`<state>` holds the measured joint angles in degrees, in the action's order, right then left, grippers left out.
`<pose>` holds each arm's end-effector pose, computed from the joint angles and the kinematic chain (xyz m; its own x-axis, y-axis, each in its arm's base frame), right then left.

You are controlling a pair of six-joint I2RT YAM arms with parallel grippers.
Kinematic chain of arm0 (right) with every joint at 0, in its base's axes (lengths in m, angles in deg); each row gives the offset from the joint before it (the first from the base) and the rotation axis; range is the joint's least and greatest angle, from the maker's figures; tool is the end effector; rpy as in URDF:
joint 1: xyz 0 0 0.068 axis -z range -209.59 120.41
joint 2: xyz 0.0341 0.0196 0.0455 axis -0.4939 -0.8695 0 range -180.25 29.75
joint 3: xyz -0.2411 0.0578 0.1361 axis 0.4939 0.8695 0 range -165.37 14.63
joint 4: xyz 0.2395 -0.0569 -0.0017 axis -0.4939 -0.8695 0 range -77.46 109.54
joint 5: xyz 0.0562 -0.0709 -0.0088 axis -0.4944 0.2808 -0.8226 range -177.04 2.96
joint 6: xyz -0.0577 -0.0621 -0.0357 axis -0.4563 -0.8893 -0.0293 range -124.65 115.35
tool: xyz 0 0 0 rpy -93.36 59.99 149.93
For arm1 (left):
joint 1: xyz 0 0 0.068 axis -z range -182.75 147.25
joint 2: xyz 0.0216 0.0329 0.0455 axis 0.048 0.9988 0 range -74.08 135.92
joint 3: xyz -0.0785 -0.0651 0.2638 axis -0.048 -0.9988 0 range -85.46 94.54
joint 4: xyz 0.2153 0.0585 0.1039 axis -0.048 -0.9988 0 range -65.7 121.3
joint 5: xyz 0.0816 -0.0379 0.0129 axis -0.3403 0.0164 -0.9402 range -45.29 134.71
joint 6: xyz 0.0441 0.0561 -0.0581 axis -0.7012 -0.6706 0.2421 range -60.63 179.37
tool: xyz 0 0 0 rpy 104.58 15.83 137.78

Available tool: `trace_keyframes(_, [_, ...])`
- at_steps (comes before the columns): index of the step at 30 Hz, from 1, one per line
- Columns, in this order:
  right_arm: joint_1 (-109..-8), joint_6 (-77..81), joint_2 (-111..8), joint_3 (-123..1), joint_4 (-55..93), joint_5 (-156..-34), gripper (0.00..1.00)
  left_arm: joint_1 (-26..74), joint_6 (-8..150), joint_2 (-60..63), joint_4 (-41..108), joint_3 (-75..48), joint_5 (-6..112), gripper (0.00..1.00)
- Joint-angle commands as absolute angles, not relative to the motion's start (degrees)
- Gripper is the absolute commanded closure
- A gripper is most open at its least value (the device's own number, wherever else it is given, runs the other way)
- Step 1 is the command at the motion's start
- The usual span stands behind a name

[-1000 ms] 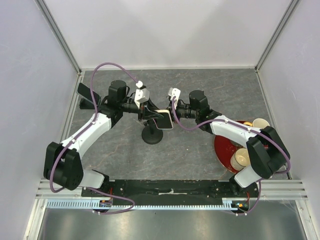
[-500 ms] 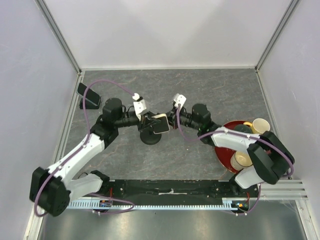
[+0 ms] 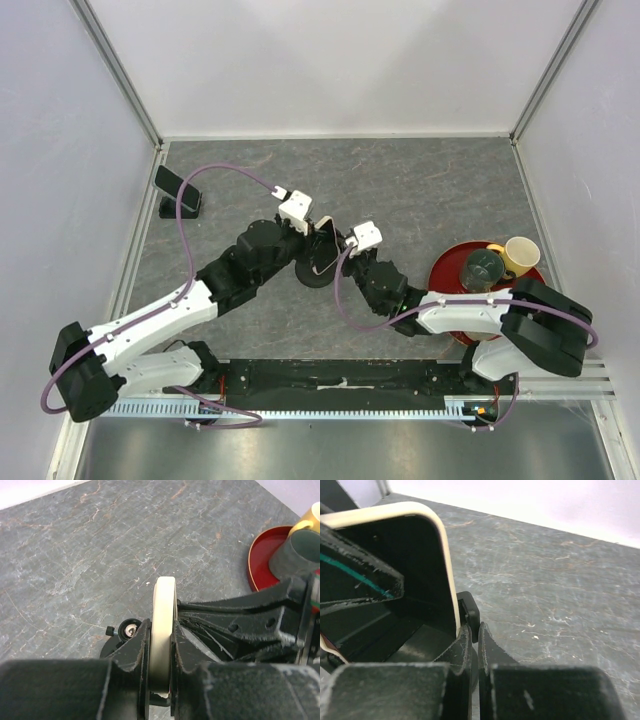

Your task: Place the phone on the phone stand

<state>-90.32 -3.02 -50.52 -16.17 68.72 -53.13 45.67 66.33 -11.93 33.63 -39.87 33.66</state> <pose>0.1920 0.2481 0.2484 -0.0152 0.0211 -0.9997 -0.4508 0.8922 0.0257 0.1965 -0.1976 0.3103 -0.2359 0.0868 -0.9679 0.5867 0.8067 -0.0707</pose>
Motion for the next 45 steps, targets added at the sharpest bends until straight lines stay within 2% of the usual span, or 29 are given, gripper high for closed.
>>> trace_keyframes(1, [-100.07, -3.86, -51.19, -18.76, 81.05, -46.09, 1.0, 40.67, 67.8, -3.86, 31.66, -38.45, -5.56, 0.98])
trace_keyframes(4, [-103.24, -6.84, -51.81, -21.67, 79.45, -45.03, 1.0, 41.02, 66.67, -1.39, 29.37, -36.59, -3.37, 0.98])
trace_keyframes(5, [-103.68, -7.11, -51.29, -21.49, 78.17, -47.64, 0.94, 41.02, 66.23, -1.31, 28.93, -36.59, -2.06, 0.98])
trace_keyframes(7, [-103.77, -6.5, -47.45, -20.18, 77.1, -48.37, 0.75, 41.1, 67.19, -2.52, 27.61, -37.55, -1.35, 0.98])
trace_keyframes(8, [-103.69, -7.02, -45.24, -17.56, 76.58, -47.59, 0.57, 41.02, 67.37, -3.41, 27.52, -38.17, -0.48, 0.98])
trace_keyframes(10, [-103.69, -7.81, -35.88, -15.35, 72.3, -44.61, 0.48, 41.1, 67.63, -5.68, 26.91, -39.58, 0.93, 0.98])
trace_keyframes(11, [-103.77, -8.16, -32.51, -13.86, 70.53, -43.37, 0.4, 41.1, 67.89, -6.13, 26.21, -39.84, 1.55, 0.98])
trace_keyframes(14, [-100.54, -8.35, -23.27, -12.97, 63.76, -37.13, 0.32, 40.93, 69.03, -7.89, 22.53, -39.49, 1.99, 0.98])
trace_keyframes(17, [-92.57, -2.39, -19.3, -10.69, 59.97, -42.72, 0.28, 40.58, 70.53, -10.78, 20.85, -39.58, 4.44, 0.98])
trace_keyframes(18, [-90.17, -0.71, -19.38, -10.33, 59.18, -48.58, 0.27, 40.23, 70.97, -11.32, 20.32, -39.4, 5.06, 0.98])
trace_keyframes(20, [-84.91, 3.95, -21.13, -11.38, 56.81, -54.32, 0.27, 40.14, 72.46, -12.2, 16.47, -38.53, 5.6, 0.98])
trace_keyframes(23, [-84.0, 4.58, -27.19, -14.1, 55.92, -59.52, 0.27, 38.83, 73.26, -14.82, 13.9, -37.99, 5.42, 0.98])
trace_keyframes(27, [-84.09, 4.93, -33.69, -15.86, 57.58, -64.89, 0.27, 29.72, 69.84, -20.27, 14.33, -40.36, 11.99, 0.98])
trace_keyframes(33, [-83.91, 4.93, -34.24, -15.52, 58.82, -66.39, 0.26, 14.43, 57.11, -30.21, 19.69, -46.78, 21.14, 0.98])
trace_keyframes(36, [-84.0, 4.58, -33.44, -14.46, 59.96, -67.09, 0.25, 6.32, 52.71, -30.22, 21.45, -46.96, 25.53, 0.98])
trace_keyframes(37, [-84.0, 4.49, -33.18, -14.37, 60.05, -67.35, 0.25, 3.86, 52.08, -29.35, 22.41, -46.96, 31.29, 0.98])
trace_keyframes(40, [-84.0, 4.23, -32.83, -13.93, 60.84, -68.14, 0.25, -5.27, 51.2, -28.2, 25.3, -46.87, 38.88, 0.98])
trace_keyframes(45, [-83.91, 4.14, -31.51, -12.36, 62.86, -69.64, 0.25, -10.39, 40.07, -30.74, 37.77, -53.36, 47.23, 0.98])
